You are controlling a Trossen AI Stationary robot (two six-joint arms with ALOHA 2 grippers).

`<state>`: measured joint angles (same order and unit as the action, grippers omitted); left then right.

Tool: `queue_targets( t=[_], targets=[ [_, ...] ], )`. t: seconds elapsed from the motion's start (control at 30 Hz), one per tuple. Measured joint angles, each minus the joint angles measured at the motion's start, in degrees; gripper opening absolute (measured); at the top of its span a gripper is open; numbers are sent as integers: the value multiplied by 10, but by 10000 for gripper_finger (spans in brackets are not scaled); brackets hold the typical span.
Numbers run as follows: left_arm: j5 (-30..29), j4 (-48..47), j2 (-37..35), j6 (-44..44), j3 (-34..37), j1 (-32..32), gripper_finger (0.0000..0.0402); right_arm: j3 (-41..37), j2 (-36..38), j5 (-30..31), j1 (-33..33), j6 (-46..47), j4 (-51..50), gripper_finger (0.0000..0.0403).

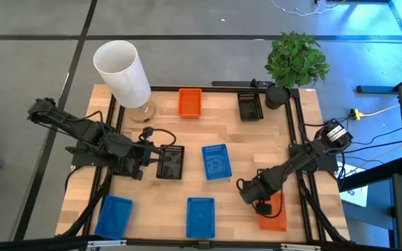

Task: Stack baskets by color
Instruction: Stack the bottom orange bin on top of the top orange bins

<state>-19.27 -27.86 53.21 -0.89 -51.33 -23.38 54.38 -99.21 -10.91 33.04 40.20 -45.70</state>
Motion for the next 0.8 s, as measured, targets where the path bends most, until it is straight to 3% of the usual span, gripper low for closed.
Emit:
queue_targets(
  t=[0.47,0.8],
  targets=[
    [-21,0,0,0,0,0,73,239,-1,81,-79,-62,-215,1],
    [-114,1,0,-9,0,0,73,379,-1,254,-203,-146,-244,0]
  ],
)
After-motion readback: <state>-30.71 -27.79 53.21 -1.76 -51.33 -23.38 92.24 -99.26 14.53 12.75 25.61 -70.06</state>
